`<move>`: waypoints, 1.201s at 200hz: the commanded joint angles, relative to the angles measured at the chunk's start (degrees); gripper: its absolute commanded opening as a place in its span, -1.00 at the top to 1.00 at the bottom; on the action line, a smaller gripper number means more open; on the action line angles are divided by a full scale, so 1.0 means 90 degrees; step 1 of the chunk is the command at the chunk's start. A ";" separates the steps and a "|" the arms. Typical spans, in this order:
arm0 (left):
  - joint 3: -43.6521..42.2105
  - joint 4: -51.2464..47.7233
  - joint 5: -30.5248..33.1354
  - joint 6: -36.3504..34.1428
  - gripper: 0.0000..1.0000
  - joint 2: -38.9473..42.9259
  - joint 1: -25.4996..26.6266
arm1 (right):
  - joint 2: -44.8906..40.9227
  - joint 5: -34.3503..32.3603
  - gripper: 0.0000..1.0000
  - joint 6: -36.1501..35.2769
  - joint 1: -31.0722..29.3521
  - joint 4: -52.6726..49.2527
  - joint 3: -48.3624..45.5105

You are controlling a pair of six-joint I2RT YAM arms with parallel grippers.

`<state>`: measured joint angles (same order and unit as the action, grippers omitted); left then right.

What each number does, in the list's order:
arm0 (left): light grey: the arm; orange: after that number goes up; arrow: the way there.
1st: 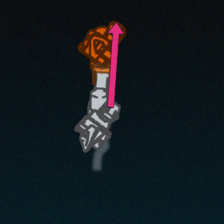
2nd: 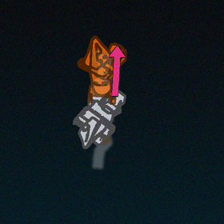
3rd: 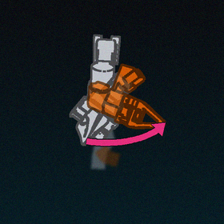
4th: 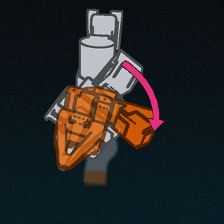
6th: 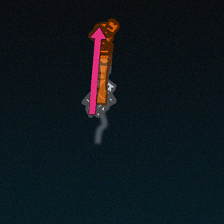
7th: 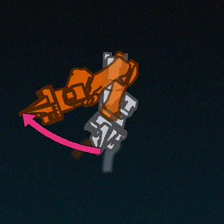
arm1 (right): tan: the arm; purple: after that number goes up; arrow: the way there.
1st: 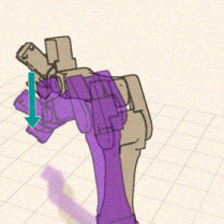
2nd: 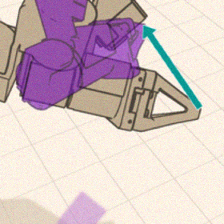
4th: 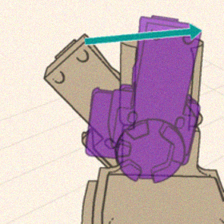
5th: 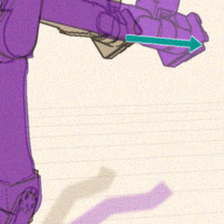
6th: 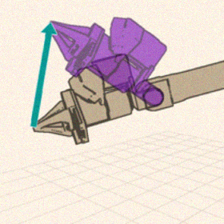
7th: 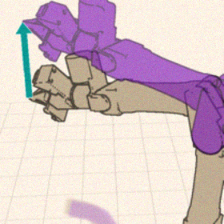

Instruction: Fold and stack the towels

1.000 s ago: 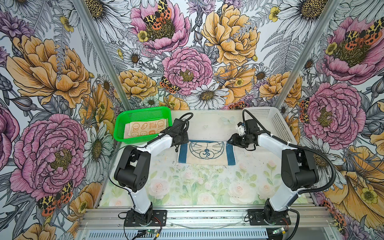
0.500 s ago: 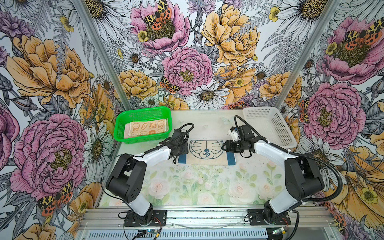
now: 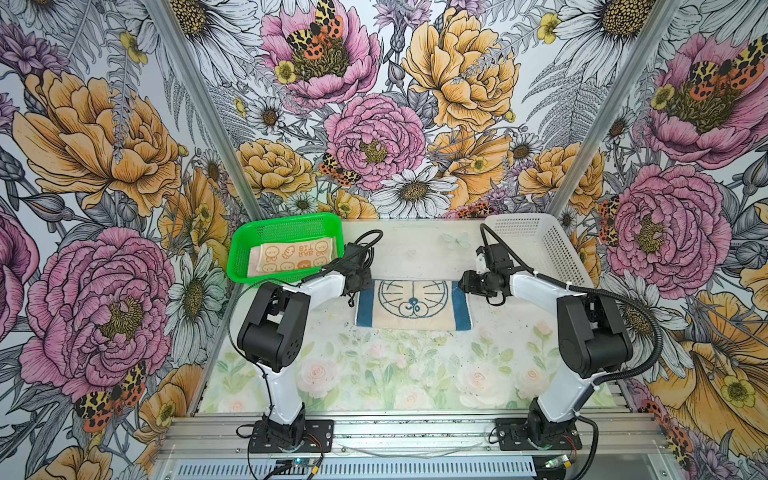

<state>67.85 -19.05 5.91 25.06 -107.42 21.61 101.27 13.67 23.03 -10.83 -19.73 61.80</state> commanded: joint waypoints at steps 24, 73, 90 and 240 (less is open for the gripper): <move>0.0220 0.0085 -0.0091 0.0009 0.06 -0.0163 0.0090 | 0.0192 0.0232 0.03 -0.0017 -0.0016 0.0304 0.0243; 0.0282 0.0076 -0.0089 0.0040 0.67 -0.0168 0.0096 | 0.0139 0.0258 0.49 -0.0003 -0.0025 0.0306 0.0204; 0.0278 0.0023 -0.0045 0.0057 0.79 -0.0066 0.0122 | 0.0112 0.0268 0.77 0.0001 -0.0021 0.0301 0.0194; 0.0354 -0.0320 0.0885 -0.0215 1.00 0.0850 0.0386 | -0.0596 0.0014 1.00 0.0018 0.0000 0.0290 0.0016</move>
<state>68.69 -21.82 10.52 24.91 -98.26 26.02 95.37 15.70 23.24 -10.83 -17.78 60.86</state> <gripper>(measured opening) 0.046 0.044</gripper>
